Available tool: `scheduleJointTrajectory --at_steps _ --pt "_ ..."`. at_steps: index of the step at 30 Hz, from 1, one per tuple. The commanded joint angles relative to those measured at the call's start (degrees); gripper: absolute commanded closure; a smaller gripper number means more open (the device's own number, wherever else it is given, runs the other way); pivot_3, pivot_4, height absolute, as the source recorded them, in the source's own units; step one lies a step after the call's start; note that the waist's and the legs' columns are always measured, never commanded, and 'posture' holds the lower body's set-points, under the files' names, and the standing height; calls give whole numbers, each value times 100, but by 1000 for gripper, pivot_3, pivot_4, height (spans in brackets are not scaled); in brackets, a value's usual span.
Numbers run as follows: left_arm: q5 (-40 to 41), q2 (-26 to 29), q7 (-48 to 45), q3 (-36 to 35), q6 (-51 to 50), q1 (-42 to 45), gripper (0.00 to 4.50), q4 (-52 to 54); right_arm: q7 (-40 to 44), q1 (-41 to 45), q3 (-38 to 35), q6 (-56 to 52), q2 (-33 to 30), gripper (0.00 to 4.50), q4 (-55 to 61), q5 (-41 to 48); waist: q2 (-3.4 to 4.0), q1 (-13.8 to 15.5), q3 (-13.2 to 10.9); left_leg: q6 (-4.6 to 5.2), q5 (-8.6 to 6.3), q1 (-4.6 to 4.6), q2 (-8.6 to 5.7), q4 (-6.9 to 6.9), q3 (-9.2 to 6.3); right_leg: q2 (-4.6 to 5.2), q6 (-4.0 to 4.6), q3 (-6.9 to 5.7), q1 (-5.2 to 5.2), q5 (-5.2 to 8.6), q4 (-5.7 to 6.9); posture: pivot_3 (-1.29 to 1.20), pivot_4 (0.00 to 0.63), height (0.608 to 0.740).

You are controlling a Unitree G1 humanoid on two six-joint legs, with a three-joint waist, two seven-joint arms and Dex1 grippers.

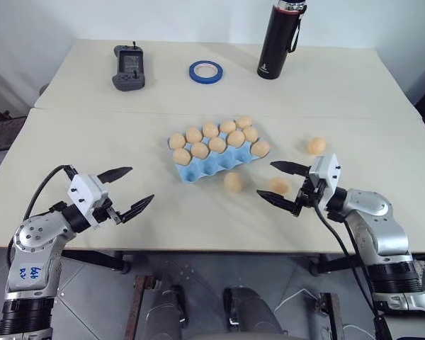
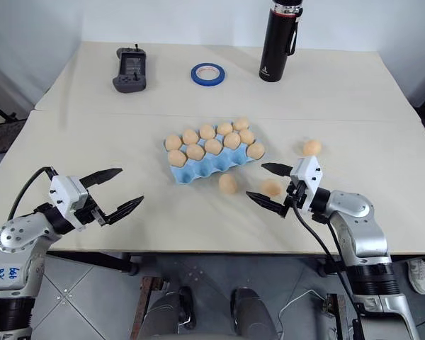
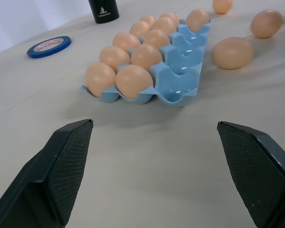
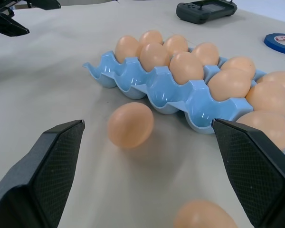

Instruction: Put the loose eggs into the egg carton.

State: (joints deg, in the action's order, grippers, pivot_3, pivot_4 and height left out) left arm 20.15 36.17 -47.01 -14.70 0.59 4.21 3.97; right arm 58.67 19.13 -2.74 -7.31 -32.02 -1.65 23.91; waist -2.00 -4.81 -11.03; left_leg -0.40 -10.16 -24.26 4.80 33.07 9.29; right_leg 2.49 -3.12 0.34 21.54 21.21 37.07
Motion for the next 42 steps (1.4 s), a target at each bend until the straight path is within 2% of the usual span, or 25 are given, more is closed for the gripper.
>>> scheduleJointTrajectory --at_steps 1,7,16,21,27,38,42 --pt "123 -57 3 1 10 115 35 81 -140 30 -138 220 36 0 153 -39 0 5 0 0 0 0 0 1 0 0 0 0 1 0 1 0 150 740" --pt "416 -210 -569 524 -188 373 35 172 -632 -518 -723 117 -104 0 695 112 0 61 0 -1 1 0 -2 8 -1 1 -2 -2 -4 -1 5 0 150 740" --pt "229 -555 -1360 1503 -2 1064 35 -258 -1834 -2624 -2119 403 193 0 1761 -60 2 173 2 -8 4 2 -2 19 -6 -6 -5 -1 -12 -2 6 0 150 740" --pt "-95 -602 -1696 1833 479 1317 35 -697 -2028 -3232 -2219 794 412 0 1602 -245 3 109 2 -3 2 9 -1 23 0 -10 -8 5 -11 -4 18 0 150 740" --pt "-42 -675 -1842 1874 572 1374 35 -784 -2085 -2997 -2107 998 414 0 1024 -327 5 53 3 1 8 13 -2 44 -14 -6 -9 1 -16 -6 38 0 150 740" --pt "-29 -512 -1615 1667 473 979 35 -349 -1325 -1693 -1465 962 6 0 -720 -416 6 19 4 17 17 10 -4 41 -19 -7 -9 -1 -14 -6 42 0 150 740" --pt "-15 -455 -1491 1557 423 852 0 -202 -1255 -1425 -1373 1081 -3 864 -1113 -478 7 20 4 15 15 10 -4 50 -18 -6 -11 -1 -15 -6 46 0 150 740"
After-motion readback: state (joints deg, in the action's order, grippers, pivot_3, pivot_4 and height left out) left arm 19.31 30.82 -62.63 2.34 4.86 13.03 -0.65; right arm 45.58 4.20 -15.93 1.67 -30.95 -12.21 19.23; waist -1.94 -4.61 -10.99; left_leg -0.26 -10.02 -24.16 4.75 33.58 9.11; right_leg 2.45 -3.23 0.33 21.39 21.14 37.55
